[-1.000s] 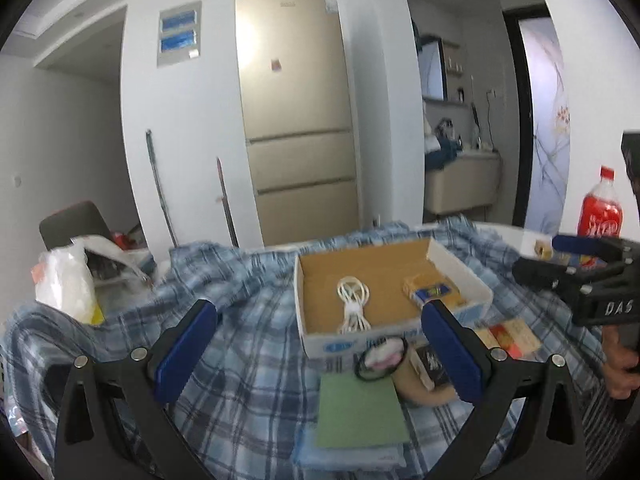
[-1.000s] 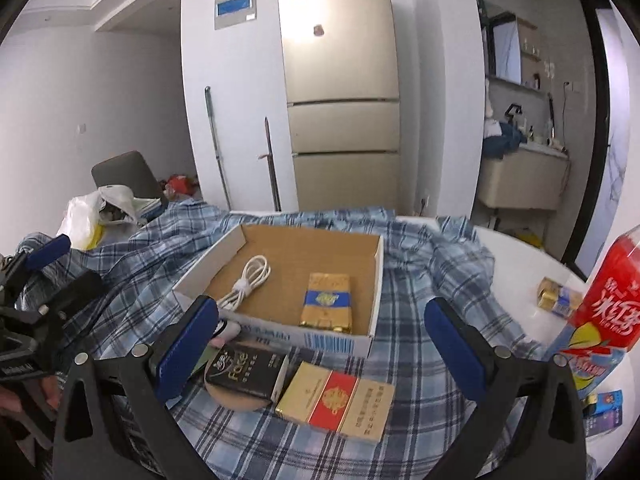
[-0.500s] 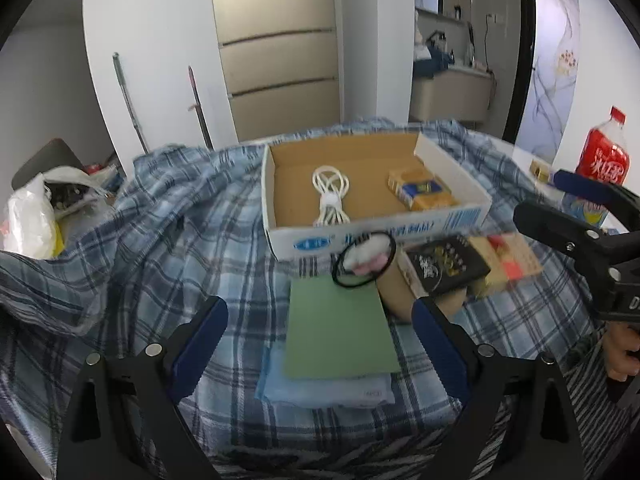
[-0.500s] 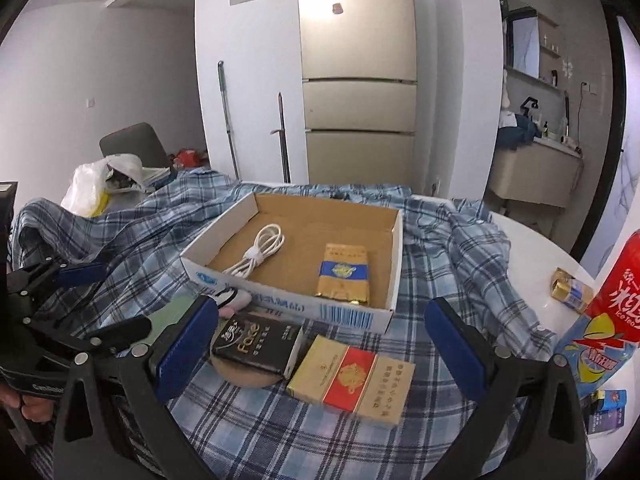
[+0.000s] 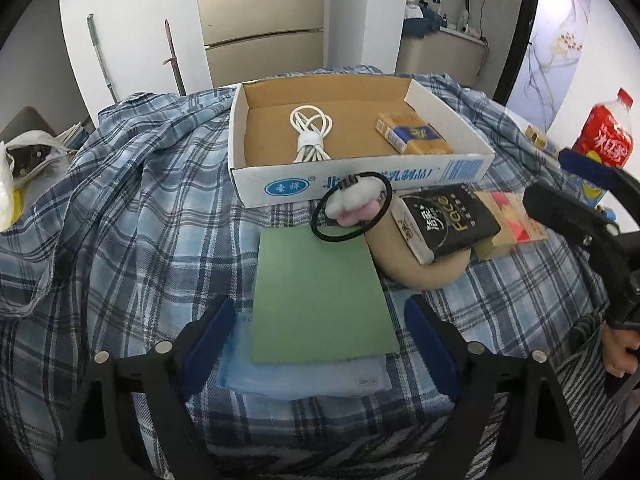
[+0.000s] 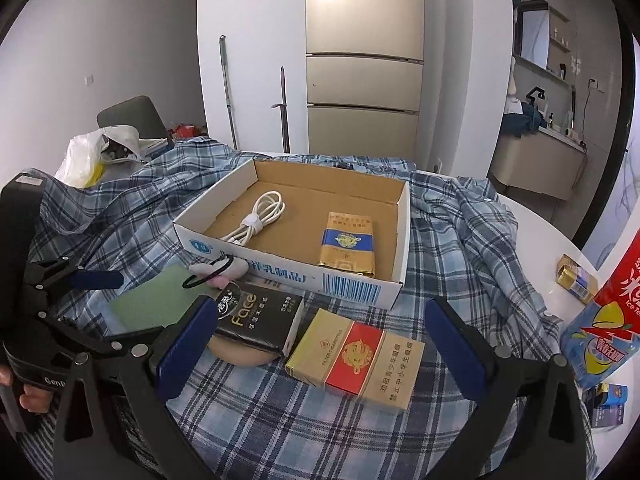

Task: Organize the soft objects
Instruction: 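Lower the left gripper onto the green card and grasp it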

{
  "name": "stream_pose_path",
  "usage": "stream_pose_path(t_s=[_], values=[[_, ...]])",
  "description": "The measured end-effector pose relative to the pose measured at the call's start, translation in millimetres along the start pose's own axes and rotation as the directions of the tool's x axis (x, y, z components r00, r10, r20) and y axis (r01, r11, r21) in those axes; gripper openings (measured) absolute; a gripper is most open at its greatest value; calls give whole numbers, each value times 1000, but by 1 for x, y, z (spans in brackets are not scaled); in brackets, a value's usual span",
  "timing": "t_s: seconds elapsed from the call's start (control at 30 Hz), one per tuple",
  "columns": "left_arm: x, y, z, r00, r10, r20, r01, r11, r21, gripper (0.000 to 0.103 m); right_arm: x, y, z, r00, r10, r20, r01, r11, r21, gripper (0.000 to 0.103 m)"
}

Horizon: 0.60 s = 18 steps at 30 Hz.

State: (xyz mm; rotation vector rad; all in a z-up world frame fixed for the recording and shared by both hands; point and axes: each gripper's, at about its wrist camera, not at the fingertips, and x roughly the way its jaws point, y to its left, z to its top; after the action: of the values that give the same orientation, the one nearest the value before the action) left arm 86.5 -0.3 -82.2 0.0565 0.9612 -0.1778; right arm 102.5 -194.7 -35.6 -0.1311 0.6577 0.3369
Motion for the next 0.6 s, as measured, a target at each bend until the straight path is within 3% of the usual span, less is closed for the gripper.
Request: stream_pose_path(t_s=[0.17, 0.3, 0.43, 0.6], values=[[0, -2, -1, 1000, 16, 6, -16, 1000, 16, 85, -1, 1, 1, 1000, 7, 4, -7, 1000, -4, 103], [2, -5, -1, 1000, 21, -3, -21, 999, 32, 75, -1, 1, 1, 1000, 10, 1, -10, 1000, -6, 103], [2, -5, -1, 1000, 23, -3, -23, 999, 32, 74, 0, 2, 0, 1000, 11, -5, -11, 1000, -6, 103], [-10, -3, -1, 998, 13, 54, -14, 1000, 20, 73, 0, 2, 0, 1000, 11, -7, -11, 1000, -7, 103]])
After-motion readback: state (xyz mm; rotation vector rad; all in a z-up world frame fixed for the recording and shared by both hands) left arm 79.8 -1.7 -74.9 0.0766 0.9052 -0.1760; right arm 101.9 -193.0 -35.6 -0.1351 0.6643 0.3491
